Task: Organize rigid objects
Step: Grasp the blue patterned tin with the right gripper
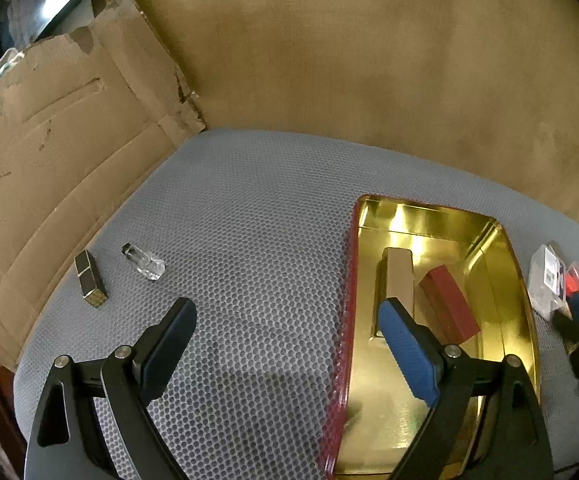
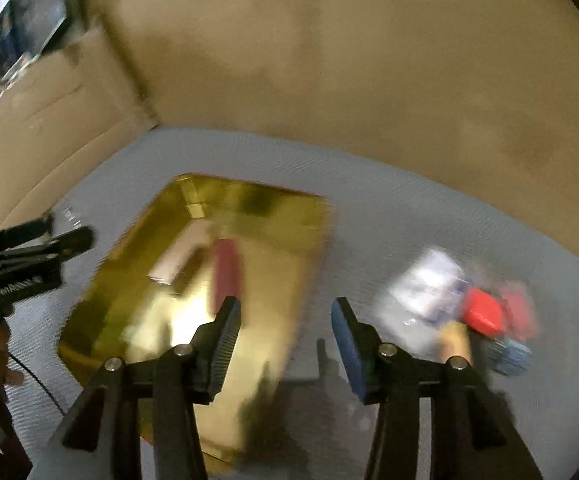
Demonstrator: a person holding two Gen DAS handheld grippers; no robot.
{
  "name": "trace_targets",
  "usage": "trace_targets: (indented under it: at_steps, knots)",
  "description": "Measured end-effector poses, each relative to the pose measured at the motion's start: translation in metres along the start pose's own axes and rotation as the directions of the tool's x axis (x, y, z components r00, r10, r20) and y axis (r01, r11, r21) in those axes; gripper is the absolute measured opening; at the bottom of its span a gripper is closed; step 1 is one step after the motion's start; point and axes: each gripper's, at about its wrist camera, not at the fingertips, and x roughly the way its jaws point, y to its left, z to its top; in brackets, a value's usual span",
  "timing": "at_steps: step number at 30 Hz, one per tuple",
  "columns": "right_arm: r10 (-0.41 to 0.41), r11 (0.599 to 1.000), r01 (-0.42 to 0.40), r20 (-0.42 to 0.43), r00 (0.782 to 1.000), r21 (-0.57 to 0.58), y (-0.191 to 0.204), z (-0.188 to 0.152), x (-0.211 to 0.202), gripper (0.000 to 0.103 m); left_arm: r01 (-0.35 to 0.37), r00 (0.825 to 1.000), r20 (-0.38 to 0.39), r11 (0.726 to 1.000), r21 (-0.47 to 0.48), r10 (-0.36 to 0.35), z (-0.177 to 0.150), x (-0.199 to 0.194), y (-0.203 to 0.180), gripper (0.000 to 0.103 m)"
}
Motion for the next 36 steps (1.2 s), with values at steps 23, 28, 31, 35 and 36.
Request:
trace_targets:
  at_steps: [23,28,31,35,36]
  knots:
    - [-0.182,0.937,0.206,-0.109,0.977,0.283,-0.162,-0.054,0.038,0.049,0.011,1.000,-0.008,0.999,0.052,-0.011,-0.004,0.000,-0.017,0.091]
    - [-0.162,0.926,0.195,-0.127,0.979,0.322,-0.169,-0.054,0.051,0.047,0.005,1.000,-0.002,0.998,0.069,-0.005,-0.005,-0.001,-0.022,0.091]
    - [-0.165,0.931,0.192,-0.111,0.980,0.312,-0.170,-0.056,0.050,0.045,0.002,1.000,0.001,0.996,0.085,-0.003,-0.006,-0.001,-0.026,0.091]
    - [-0.169,0.933,0.185,-0.078,0.982,0.310,-0.178,-0.067,0.039,0.044,0.007,1.000,0.010,0.994,0.111,-0.008,-0.008,-0.003,-0.034,0.091]
    - [-0.183,0.931,0.196,-0.071,0.981,0.310,-0.182,-0.069,0.037,0.044,0.010,1.000,0.013,0.993,0.121,-0.012,-0.009,-0.004,-0.038,0.091]
